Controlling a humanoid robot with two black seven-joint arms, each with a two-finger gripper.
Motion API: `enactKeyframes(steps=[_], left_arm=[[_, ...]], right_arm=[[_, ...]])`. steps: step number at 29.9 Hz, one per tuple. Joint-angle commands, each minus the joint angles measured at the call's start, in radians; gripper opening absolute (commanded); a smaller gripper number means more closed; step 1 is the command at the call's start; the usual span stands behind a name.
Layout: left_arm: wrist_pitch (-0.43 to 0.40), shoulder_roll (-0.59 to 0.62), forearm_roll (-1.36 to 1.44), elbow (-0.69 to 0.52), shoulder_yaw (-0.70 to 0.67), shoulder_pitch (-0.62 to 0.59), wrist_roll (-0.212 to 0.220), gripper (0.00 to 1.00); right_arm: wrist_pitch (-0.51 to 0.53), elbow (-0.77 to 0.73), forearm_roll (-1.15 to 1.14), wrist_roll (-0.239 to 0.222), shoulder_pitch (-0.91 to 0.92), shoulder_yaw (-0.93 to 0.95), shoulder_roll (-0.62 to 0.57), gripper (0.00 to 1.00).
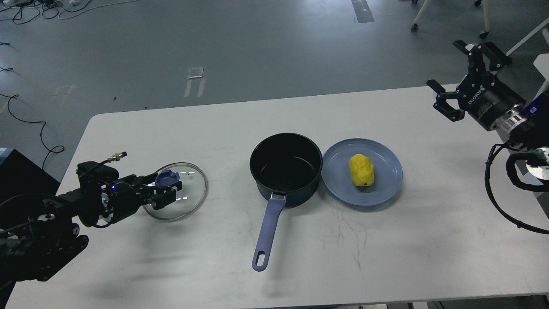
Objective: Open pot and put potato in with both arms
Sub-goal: 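Release the lid and raise the left gripper away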
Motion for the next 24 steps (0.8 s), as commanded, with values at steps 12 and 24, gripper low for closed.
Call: enactKeyframes(steps=[12, 24], left_arm=[[-0.428, 0.129, -0.783, -0.159, -0.012, -0.308, 0.000, 0.98], [-0.504, 0.092, -1.166, -0.173, -0.014, -0.320, 0.000, 0.98]], right_arm=[[0.000, 0.120, -0.140, -0.001, 0.082, -0.018, -0.144, 1.00], [0.000, 0.209, -0.707, 0.000, 0.583, -0.524, -0.132, 1.00]])
